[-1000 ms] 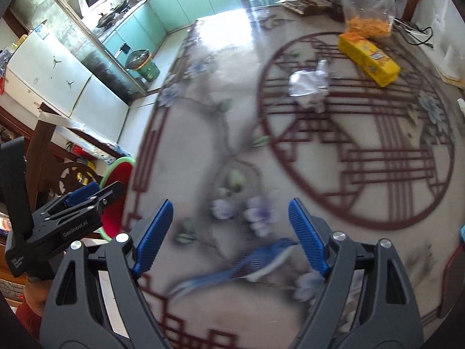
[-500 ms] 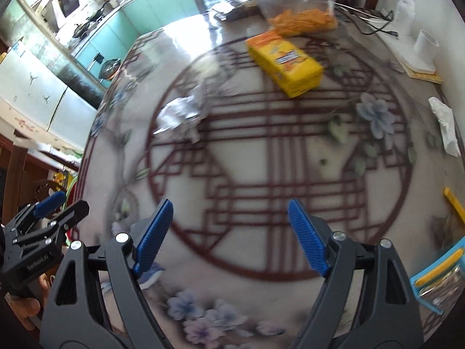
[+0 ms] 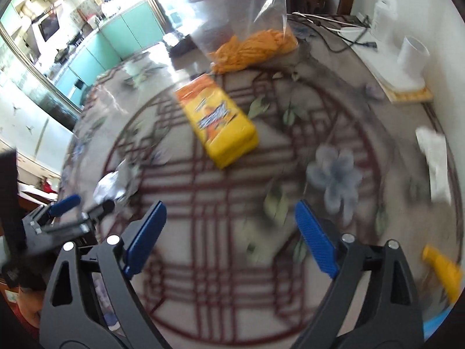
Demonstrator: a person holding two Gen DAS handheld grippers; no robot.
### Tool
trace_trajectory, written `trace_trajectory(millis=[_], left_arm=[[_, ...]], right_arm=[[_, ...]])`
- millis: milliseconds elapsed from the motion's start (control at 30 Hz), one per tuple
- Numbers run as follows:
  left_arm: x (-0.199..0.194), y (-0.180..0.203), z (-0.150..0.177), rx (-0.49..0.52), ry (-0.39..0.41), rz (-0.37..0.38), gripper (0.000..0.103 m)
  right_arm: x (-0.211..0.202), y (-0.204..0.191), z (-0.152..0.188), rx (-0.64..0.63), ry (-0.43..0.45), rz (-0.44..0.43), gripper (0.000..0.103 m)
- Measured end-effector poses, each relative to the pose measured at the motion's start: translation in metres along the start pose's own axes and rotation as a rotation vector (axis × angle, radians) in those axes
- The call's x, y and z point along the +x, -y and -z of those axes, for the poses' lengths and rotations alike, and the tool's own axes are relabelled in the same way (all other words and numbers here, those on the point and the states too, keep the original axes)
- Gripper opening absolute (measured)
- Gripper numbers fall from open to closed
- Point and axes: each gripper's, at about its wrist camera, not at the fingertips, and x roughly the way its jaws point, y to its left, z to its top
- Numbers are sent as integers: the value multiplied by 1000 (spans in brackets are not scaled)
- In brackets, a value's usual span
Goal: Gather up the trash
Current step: 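Move both tools back to the table and grasp the crumpled foil with the left tool, then grasp the yellow snack box with the right tool while the left tool holds the foil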
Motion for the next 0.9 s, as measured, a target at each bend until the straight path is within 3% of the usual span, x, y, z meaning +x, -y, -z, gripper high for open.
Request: trace_trajectory(millis=[33,133,267,433,533,567,733,900], left_arm=[[8,0,-2,-8,-20,8,77],[20,0,-5,-25,-52,22,51],[18,3,-5,7,-35,13,43],[7,-6,2,1,-33,17,42],[-2,-15,11,-12,-26,18,42],[-5,-18,14,-12,-21,13,42],[-26,-33,30,-28,0,0,42],[-47,-48,49,-62,10,7,43]], right_arm=[[5,2,-8,1,1,4,89],[24,4,-33,-9,0,6,89],[59,-7,-54,-81,-66,50,91],[90,-17,-61,-138,-102,96,89],[95,-19,-58,-150,-127,79,61],[95,-19,-55,-149,-133,73,58],[76,-18,-39,-120,-97,37,57],[40,-22,-3,-66,-79,-76,57]])
